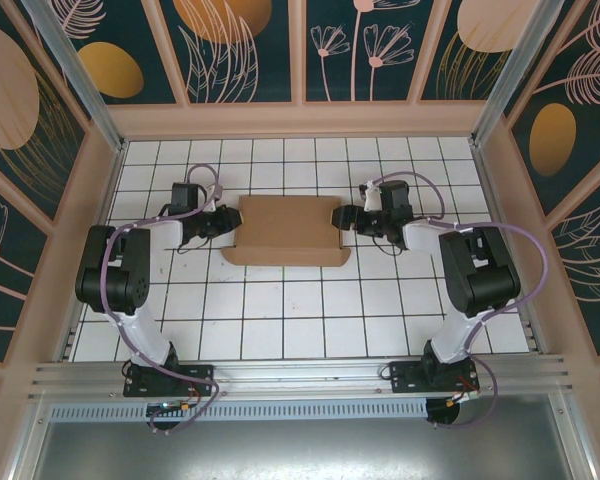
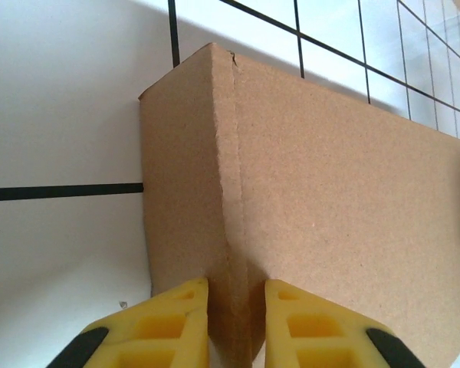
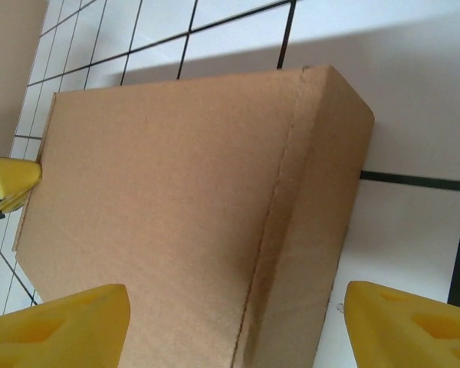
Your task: Fold the paper box
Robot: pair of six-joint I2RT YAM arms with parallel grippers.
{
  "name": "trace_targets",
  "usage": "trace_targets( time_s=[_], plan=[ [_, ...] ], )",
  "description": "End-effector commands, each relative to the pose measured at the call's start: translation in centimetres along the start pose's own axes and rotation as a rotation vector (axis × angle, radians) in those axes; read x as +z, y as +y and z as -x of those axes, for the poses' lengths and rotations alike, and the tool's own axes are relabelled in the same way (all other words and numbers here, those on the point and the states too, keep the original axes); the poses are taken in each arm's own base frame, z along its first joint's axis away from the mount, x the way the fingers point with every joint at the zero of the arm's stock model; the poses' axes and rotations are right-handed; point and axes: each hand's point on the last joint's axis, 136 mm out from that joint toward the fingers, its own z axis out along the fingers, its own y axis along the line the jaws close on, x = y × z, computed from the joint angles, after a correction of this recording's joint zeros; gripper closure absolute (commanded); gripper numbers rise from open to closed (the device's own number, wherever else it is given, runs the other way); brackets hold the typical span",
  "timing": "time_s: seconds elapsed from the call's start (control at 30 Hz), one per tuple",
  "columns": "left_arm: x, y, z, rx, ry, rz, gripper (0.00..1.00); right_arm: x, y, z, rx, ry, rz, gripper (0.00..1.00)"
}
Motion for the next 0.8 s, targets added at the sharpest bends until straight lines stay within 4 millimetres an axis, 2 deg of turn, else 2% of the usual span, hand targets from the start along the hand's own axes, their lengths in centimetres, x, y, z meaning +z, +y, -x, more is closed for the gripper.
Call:
trace_targets(
  time_s=[0.0,0.2,0.27,0.33,0.47,0.63,0.77],
  plan=[
    [0.9,4.2,-3.2,-0.103,0.09,0.087,0.84,0.1,-0.1,-0.2,0.037,0.011,0.03,0.25],
    [0.7,5.6,-3.5,-0.165,0.102,0.082,0.88,0.1,-0.1,-0.6,0.082,0.03,0.08,0.23],
    [0.7,6.0,-3.6,-0.176,0.101,0.09,0.88,0.0,0.2,-0.6,0.1,0.034,0.116,0.16],
    [0.7,6.1,-3.7,-0.185,0.107,0.085,0.89,0.1,0.2,-0.8,0.12,0.042,0.14,0.14],
    [0.8,6.3,-3.9,-0.192,0.116,0.088,0.89,0.5,1.0,-1.5,0.146,0.081,0.206,0.14],
    [1.0,7.0,-4.4,-0.21,0.134,0.098,0.9,1.6,0.5,-2.6,0.186,0.122,0.21,0.14],
    [1.0,7.4,-4.6,-0.216,0.14,0.109,0.92,2.4,1.0,-3.3,0.199,0.146,0.225,0.14]
  ],
)
